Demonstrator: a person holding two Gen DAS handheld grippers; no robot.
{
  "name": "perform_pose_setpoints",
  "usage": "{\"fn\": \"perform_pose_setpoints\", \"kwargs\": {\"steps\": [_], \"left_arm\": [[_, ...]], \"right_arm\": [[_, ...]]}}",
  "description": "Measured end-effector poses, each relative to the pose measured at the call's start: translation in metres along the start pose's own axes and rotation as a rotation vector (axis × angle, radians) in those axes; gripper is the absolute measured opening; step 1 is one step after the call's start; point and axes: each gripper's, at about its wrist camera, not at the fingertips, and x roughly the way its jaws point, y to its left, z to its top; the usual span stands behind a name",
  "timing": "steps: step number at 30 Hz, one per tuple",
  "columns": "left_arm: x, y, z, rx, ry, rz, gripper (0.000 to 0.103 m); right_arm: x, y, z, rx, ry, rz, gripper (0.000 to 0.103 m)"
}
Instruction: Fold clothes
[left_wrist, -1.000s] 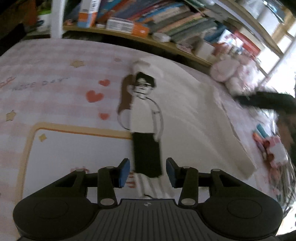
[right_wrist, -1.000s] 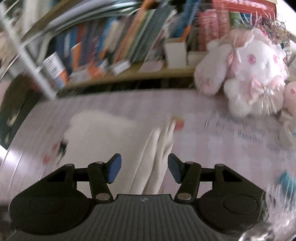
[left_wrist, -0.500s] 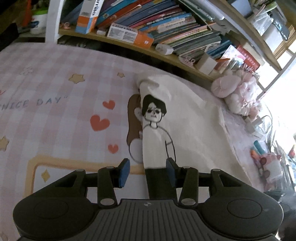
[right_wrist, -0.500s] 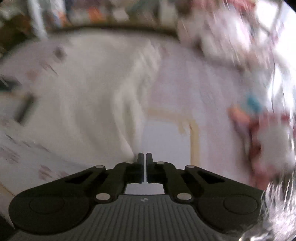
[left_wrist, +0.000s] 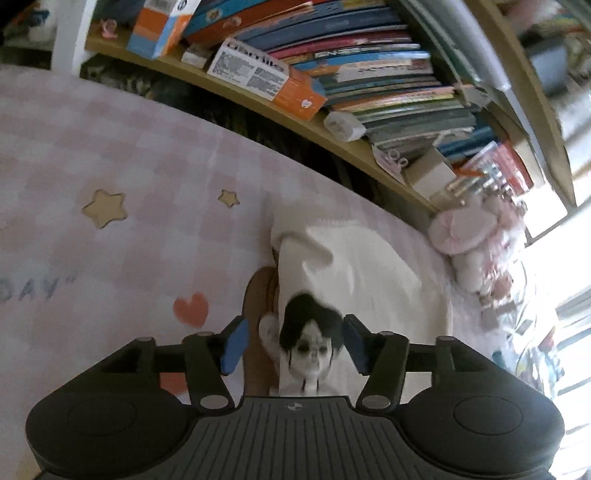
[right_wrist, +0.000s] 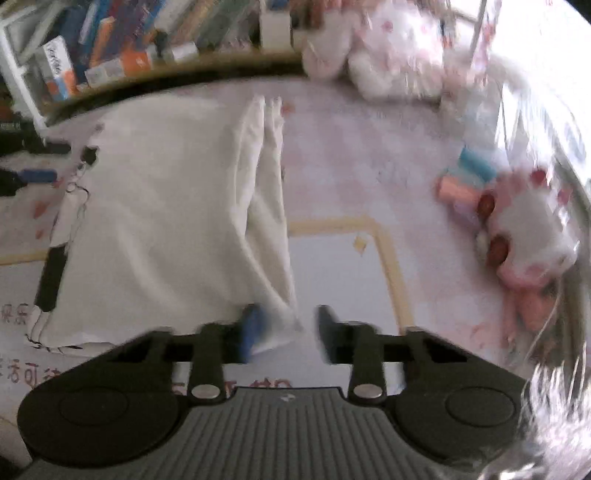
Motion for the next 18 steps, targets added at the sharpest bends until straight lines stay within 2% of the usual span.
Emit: {"fn": "perform_pose_setpoints", "kwargs": {"steps": [2,5,7,9,15,18], "left_arm": [[0.01,0.004,0.012,-0.019,0.006,0.011,0.06],[0.023,0.01,0.025,-0.04,0.027,0.017,0.062],[0.03,0.015,0.033,-0.064,0.029,0.008,0.063],[0.037,0.019,0.04,-0.097,0.024,-0.011,0.066],[0.051,0.024,0.055,-0.184,0.003,-0.054,0.065],[0.056,0.022,0.054,-0.212,-0.005,-0.077,0.061]], "right_arm": [[0.002,-0.001,0.003,0.041,-0.005,0.009,0.006],[-0.027,0.001,0.011,0.065,-0.133,0.036,0.006],[-0.014,-0.006,0.008,0.095,-0.081,0.007,0.006],[0.023,-0.012,-0.003,0.121,0.028,-0.007,0.007],[0.04,-0.016,-0.005,0.164,0.028,0.007,0.009],[0.039,-0.019,-0.002,0.174,0.03,0.018,0.009]]}}
